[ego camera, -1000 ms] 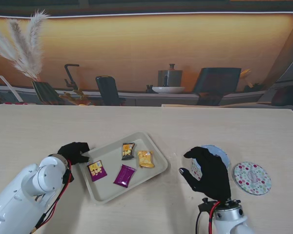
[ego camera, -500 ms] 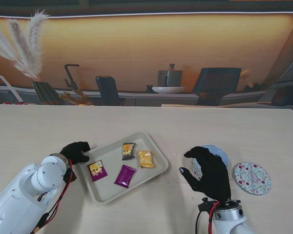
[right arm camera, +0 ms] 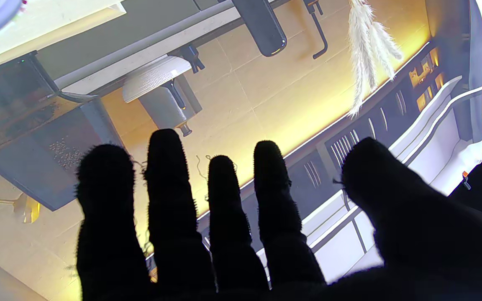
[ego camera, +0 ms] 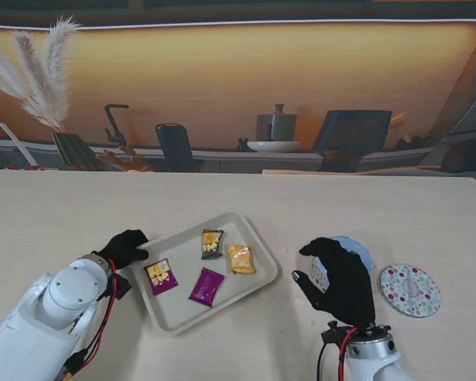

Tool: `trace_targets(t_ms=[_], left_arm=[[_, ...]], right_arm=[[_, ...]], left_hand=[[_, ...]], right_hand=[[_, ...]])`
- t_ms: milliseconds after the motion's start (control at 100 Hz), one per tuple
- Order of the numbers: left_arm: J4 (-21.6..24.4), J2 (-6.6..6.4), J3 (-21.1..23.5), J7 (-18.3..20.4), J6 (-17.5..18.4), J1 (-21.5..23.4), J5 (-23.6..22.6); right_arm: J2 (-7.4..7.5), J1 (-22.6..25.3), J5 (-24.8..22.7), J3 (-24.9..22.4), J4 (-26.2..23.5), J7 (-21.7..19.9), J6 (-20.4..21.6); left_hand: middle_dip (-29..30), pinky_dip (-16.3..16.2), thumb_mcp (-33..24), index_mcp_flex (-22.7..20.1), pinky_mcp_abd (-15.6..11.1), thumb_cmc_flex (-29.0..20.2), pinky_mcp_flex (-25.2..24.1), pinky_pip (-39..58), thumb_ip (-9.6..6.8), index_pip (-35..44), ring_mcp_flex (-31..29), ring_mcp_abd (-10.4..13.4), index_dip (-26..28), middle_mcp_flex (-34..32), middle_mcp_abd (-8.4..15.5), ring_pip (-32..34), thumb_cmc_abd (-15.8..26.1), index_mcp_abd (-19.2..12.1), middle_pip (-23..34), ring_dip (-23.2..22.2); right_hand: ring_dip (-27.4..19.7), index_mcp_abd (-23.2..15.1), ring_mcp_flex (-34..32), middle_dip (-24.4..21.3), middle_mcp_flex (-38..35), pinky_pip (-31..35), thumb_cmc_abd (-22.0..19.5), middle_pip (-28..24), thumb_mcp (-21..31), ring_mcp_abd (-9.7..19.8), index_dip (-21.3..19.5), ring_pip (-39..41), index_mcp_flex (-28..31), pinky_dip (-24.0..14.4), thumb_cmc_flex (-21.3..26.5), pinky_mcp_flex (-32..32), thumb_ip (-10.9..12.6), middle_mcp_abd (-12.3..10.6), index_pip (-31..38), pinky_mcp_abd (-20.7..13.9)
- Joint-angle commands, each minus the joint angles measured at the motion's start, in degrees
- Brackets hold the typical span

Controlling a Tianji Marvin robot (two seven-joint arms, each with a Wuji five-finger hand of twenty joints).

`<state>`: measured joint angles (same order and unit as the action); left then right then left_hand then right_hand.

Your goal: Pour cookies into a cookie box

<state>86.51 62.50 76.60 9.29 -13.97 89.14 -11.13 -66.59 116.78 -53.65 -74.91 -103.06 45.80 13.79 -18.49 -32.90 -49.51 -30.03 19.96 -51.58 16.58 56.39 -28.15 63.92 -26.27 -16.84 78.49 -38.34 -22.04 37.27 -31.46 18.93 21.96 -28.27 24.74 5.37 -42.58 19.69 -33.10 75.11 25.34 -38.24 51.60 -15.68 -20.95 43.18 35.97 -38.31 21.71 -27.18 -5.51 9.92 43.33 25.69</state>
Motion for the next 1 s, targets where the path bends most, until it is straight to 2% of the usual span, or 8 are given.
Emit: trace_targets(t_ms=[0, 440, 470, 570, 640, 680, 910, 990], left_arm=[[-1.86, 1.60, -1.38, 1.82, -0.55, 2.57, 1.87], [-2.46, 4.45, -1.07, -4.51, -0.88, 4.43, 12.48], [-2.55, 4.70, -1.22, -5.71, -0.69, 4.51, 12.35], [-2.56, 5.15, -1.22, -7.18, -0.78, 4.58, 12.79], [-2.45, 5.47, -1.05, -8.25, -0.81, 4.67, 13.45], [-2.33, 5.54, -0.94, -8.50, -0.99, 4.67, 13.44], [-1.04, 5.70, 0.08, -8.41, -1.93, 4.92, 15.20], [-0.57, 5.69, 0.43, -7.80, -2.12, 4.99, 16.75]], right_arm=[[-0.28, 0.29, -0.09, 0.16, -0.41, -0.51, 0.18], [-0.40, 0.83, -0.27, -0.15, -0.71, 0.53, 0.06], [-0.39, 0.83, -0.28, -0.15, -0.71, 0.54, 0.04], [-0.39, 0.81, -0.23, -0.09, -0.70, 0.44, -0.03], [-0.41, 0.82, -0.09, -0.02, -0.68, 0.35, 0.00], [-0.43, 0.82, 0.00, 0.03, -0.67, 0.32, 0.02], [-0.49, 0.64, 0.36, 0.27, -0.51, 0.20, 0.06], [-0.50, 0.61, 0.43, 0.31, -0.48, 0.16, 0.07]], left_hand=[[-0.21, 4.54, -7.72, -5.72, 9.01, -2.66, 4.20, -0.53, -4.31, 4.20, -10.18, -11.61, 0.26, -2.24, -5.32, 0.74, 1.28, 0.31, 2.31, 3.49], [-4.80, 3.39, -15.85, -10.73, 15.64, -2.95, 18.70, 10.17, -12.31, 4.18, -19.96, -15.02, -3.58, -10.29, -4.59, 8.20, -0.39, 3.28, 9.88, 1.72], [-7.25, 9.37, -15.74, -11.14, 16.47, -5.31, 19.83, 12.51, -13.87, 4.58, -21.57, -14.31, -3.01, -11.73, -3.73, 9.31, -0.29, 1.68, 11.00, 2.12], [-9.82, 16.75, -16.75, -7.88, 17.84, -7.32, 22.22, 15.49, -6.45, 5.99, -24.49, -14.37, -2.43, -12.29, -2.74, 9.87, -2.88, 0.08, 12.83, 2.88], [-11.25, 18.74, -21.89, -5.12, 19.71, -10.04, 22.21, 16.77, 10.01, 5.44, -25.60, -14.82, 0.58, -12.47, -1.77, 10.61, -10.20, -2.19, 14.86, 2.66], [-12.21, 18.83, -22.87, -3.98, 19.77, -10.56, 22.20, 16.93, 14.02, 5.01, -25.66, -14.85, 0.91, -12.55, -1.37, 10.74, -11.10, -2.99, 14.97, 2.58], [-15.57, 13.09, -22.60, 3.31, 20.02, -13.79, 20.11, 17.48, 27.87, -6.19, -23.54, -17.54, -6.65, -12.72, -1.54, 12.69, -9.46, -5.61, 14.23, -0.92], [-18.24, 2.49, -20.35, 2.12, 19.92, -15.92, 19.53, 14.97, 30.80, -23.70, -23.44, -17.86, -34.79, -15.76, 0.13, 13.21, -7.52, -8.08, 14.14, -4.06]], right_hand=[[-0.63, 0.52, -0.97, 0.16, -0.23, -0.50, -1.43, 0.58, -0.20, -1.19, 0.51, -0.09, 0.50, 0.23, -2.35, 0.60, 1.56, -0.29, -0.45, 0.88], [-0.51, 0.95, -0.76, 0.40, 0.51, -0.62, -1.59, 0.05, -0.15, -1.18, 0.48, 0.11, -0.69, 0.41, -2.16, 0.75, 1.64, -0.01, -0.06, 0.56], [-0.50, 0.99, -0.75, 0.41, 0.49, -0.63, -1.65, 0.01, -0.15, -1.24, 0.48, 0.13, -0.74, 0.42, -2.18, 0.75, 1.64, 0.09, -0.03, 0.55], [-0.50, 0.98, -0.64, 0.41, 0.59, -0.68, -1.78, -0.02, -0.23, -1.23, 0.49, 0.10, -0.71, 0.48, -2.25, 0.80, 1.63, 0.07, 0.09, 0.54], [-0.51, 0.99, -0.62, 0.41, 0.57, -0.80, -1.93, -0.04, -0.32, -1.27, 0.53, 0.09, -0.75, 0.54, -2.32, 0.93, 1.63, 0.12, 0.09, 0.52], [-0.50, 1.08, -0.62, 0.41, 0.57, -0.85, -2.00, -0.04, -0.39, -1.29, 0.56, 0.09, -0.78, 0.58, -2.35, 0.95, 1.62, 0.17, 0.07, 0.51], [-0.52, 1.14, -0.52, 0.37, 0.63, -1.11, -2.27, -0.02, -0.64, -1.34, 0.69, 0.04, -0.69, 0.78, -2.49, 1.17, 1.64, 0.23, 0.04, 0.49], [-0.53, 1.08, -0.48, 0.35, 0.59, -1.15, -2.32, 0.00, -0.70, -1.33, 0.73, 0.00, -0.59, 0.83, -2.47, 1.20, 1.65, 0.22, 0.05, 0.49]])
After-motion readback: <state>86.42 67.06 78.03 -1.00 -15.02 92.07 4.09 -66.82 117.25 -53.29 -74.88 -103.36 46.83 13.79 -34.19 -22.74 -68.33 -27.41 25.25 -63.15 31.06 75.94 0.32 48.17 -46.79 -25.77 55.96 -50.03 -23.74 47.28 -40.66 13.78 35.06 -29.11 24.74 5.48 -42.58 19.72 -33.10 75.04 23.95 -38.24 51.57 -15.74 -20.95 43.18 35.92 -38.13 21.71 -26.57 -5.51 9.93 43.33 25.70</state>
